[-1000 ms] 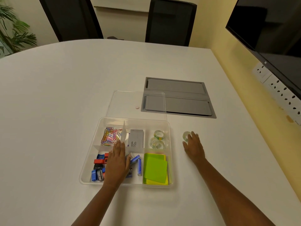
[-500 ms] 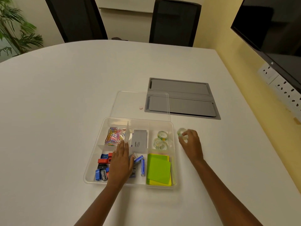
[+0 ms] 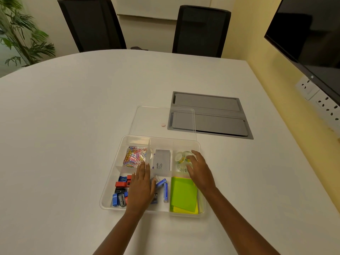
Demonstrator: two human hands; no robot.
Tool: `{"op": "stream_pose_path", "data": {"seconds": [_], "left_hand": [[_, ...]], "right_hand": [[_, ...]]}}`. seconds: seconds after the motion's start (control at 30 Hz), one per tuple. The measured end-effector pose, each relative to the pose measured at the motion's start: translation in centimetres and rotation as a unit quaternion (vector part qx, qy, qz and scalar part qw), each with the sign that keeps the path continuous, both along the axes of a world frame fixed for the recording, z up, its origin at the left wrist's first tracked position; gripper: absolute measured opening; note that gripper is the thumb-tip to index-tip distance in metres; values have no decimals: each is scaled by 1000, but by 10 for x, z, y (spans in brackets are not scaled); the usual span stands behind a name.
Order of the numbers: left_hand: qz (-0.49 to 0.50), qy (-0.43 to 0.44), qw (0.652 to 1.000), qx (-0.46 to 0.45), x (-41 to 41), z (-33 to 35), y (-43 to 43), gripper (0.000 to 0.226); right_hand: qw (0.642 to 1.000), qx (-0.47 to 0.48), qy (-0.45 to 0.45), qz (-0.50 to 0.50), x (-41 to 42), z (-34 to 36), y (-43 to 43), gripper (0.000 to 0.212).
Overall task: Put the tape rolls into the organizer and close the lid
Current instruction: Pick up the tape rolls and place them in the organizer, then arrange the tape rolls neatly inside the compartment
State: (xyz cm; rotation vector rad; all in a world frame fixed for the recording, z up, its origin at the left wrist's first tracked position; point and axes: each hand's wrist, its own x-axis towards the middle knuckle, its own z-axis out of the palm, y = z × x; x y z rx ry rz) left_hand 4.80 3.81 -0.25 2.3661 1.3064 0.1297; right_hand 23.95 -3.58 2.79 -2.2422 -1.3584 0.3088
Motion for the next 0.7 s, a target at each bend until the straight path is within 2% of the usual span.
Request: {"op": "stream_pose_path", "data": {"seconds": [0.07, 0.13, 0.17, 0.23, 0.3, 0.37, 0.4, 0.7], "left_hand": [[-5, 8, 1000, 5, 0, 1, -1, 70], [-8, 14, 1000, 11, -1, 3, -2, 106], [-8, 17, 1000, 15, -1, 4, -2, 116], [-13, 27, 999, 23, 0, 6, -3, 119], [-15, 33, 999, 20, 4, 10, -6, 106], [-10, 17, 1000, 17, 12, 13, -8, 67], [-16, 6, 1000, 21, 17, 14, -9, 57], [-150, -86, 980, 101, 82, 28, 4, 21]], "right_hand": [[1000, 0, 4, -27, 1, -4, -9, 38], [997, 8, 39, -59, 0, -8, -17, 43], [995, 13, 65, -77, -1, -9, -20, 46], [988, 19, 114, -107, -3, -10, -22, 51], [982, 13, 141, -123, -4, -12, -23, 53], [980, 6, 156, -125, -4, -14, -23, 54], [979, 4, 162, -126, -4, -14, -23, 54], [977, 17, 155, -147, -6, -15, -24, 50]]}}
